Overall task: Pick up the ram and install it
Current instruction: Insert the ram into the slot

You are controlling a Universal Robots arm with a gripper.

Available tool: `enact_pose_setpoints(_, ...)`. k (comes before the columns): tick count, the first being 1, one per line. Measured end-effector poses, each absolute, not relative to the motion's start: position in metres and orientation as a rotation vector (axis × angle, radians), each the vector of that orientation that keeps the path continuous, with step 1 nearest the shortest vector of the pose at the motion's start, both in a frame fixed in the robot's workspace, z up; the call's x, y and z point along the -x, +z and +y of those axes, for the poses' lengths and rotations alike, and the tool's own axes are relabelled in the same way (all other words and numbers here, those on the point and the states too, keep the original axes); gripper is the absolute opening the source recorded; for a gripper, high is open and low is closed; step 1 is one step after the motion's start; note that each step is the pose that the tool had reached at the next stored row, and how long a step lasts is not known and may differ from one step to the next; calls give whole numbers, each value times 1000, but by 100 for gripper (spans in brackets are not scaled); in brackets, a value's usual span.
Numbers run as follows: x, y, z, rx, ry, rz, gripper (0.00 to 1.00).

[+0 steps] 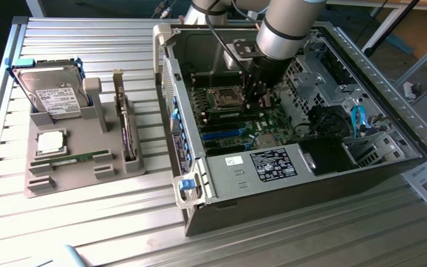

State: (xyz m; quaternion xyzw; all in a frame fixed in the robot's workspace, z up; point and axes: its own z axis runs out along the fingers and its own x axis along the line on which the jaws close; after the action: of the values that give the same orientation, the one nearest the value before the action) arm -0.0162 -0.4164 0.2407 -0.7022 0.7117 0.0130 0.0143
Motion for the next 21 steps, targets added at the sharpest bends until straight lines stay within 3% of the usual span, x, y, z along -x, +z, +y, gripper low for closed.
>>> enact_pose_setpoints(18, 16, 235, -416, 2186, 40, 2216, 12)
enact_pose_setpoints(20, 16, 235, -416, 2186, 40, 2216, 13)
enact_pose_setpoints(21, 16, 235, -416, 2186, 40, 2216, 19)
